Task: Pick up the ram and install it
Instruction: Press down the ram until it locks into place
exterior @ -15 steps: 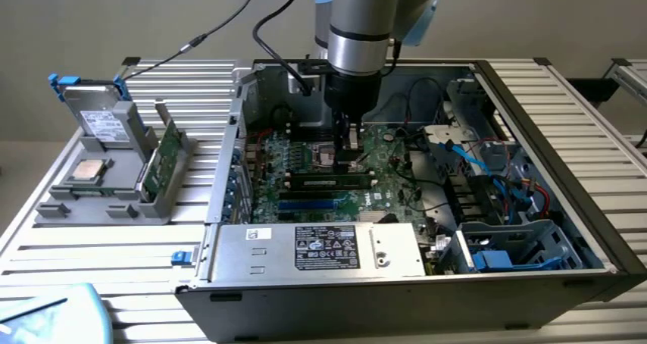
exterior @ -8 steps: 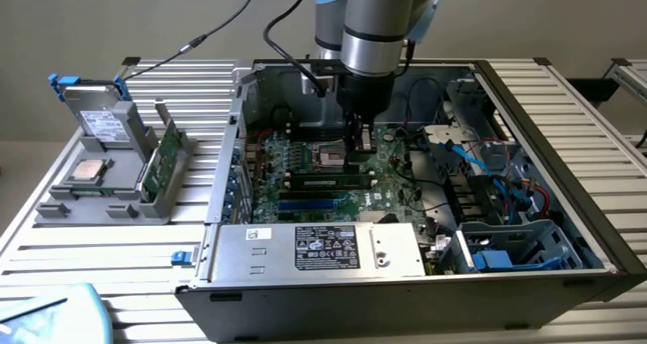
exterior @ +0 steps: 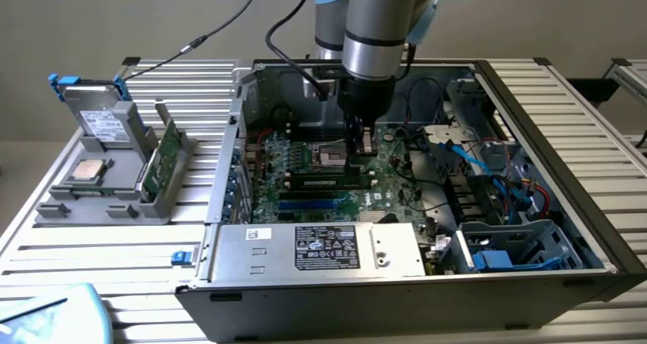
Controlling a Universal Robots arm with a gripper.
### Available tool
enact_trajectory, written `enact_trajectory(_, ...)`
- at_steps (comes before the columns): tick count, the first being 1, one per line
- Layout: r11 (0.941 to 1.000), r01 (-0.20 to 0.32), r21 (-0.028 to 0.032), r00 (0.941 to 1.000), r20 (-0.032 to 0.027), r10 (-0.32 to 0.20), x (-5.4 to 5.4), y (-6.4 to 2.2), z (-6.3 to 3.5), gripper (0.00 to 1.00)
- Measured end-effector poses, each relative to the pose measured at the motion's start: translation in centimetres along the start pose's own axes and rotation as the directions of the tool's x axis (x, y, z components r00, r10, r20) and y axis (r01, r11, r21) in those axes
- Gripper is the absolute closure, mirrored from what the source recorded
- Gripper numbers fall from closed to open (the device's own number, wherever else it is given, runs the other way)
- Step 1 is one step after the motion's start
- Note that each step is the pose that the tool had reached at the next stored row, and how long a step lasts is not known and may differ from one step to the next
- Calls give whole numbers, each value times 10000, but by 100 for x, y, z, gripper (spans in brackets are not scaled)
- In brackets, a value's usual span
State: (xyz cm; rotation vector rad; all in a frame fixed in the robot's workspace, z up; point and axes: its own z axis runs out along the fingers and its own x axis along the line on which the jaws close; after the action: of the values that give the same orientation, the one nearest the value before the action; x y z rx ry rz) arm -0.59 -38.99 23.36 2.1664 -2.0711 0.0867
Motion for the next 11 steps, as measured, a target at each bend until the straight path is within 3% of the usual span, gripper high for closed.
enact_trajectory(11, 10000, -1, 0, 10000, 2, 1, -21, -18, 14, 89)
